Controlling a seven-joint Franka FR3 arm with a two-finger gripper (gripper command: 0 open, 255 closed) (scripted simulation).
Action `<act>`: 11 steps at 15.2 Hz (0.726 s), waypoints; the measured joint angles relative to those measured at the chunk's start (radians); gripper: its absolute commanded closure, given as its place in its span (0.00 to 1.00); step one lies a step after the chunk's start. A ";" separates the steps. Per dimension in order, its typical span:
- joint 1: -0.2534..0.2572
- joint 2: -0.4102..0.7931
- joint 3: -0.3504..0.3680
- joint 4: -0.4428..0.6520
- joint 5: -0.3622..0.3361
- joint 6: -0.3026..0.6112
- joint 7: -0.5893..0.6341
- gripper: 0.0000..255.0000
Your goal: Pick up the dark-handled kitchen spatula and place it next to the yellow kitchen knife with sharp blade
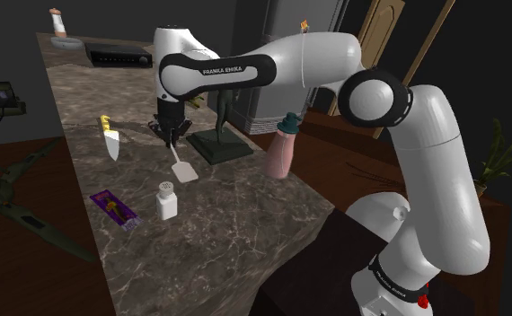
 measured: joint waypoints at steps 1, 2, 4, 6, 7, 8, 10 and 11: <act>0.000 0.004 -0.001 -0.007 -0.001 0.011 0.001 1.00; 0.001 0.013 -0.002 -0.006 -0.003 0.019 0.002 1.00; -0.002 0.015 -0.004 -0.029 -0.005 0.043 0.004 1.00; -0.003 0.017 -0.004 -0.036 -0.006 0.053 0.005 1.00; -0.003 0.018 -0.004 -0.038 -0.006 0.054 0.005 1.00; -0.003 0.018 -0.004 -0.038 -0.007 0.055 0.005 1.00; -0.003 0.018 -0.004 -0.038 -0.007 0.056 0.005 1.00; -0.003 0.018 -0.004 -0.038 -0.007 0.056 0.005 1.00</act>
